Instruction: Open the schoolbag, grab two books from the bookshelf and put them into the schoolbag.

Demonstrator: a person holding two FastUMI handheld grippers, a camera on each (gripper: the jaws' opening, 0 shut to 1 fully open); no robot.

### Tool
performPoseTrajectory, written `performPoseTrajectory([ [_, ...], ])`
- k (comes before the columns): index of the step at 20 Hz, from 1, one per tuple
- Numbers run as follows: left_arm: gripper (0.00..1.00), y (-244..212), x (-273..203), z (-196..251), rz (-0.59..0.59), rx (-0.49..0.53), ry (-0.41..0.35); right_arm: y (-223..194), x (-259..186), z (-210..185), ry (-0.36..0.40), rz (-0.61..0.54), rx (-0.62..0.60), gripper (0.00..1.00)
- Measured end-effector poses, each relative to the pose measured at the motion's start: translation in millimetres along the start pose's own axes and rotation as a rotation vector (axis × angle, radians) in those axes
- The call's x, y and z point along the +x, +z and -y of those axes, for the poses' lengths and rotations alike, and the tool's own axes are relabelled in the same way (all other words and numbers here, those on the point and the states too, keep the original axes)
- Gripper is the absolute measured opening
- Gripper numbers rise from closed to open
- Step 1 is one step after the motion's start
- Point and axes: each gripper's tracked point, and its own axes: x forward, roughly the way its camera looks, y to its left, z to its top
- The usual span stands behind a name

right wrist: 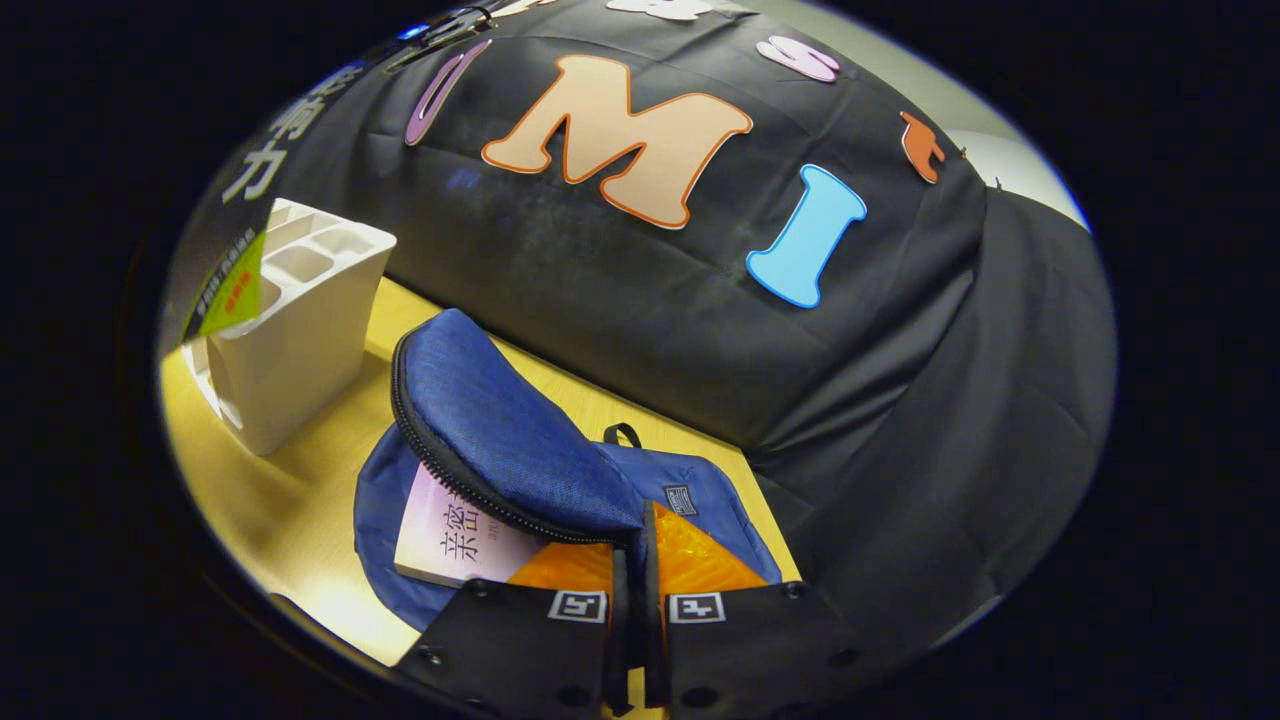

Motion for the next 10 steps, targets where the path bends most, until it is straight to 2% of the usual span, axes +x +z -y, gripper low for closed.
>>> performPoseTrajectory([
  [4,0.40,15,55,18,0.030,-0.001,-0.073,2,1,3,0.007,0.007,0.012,0.08],
  [10,0.40,50,119,47,0.160,0.023,-0.189,2,2,4,0.018,0.011,0.049,0.07],
])
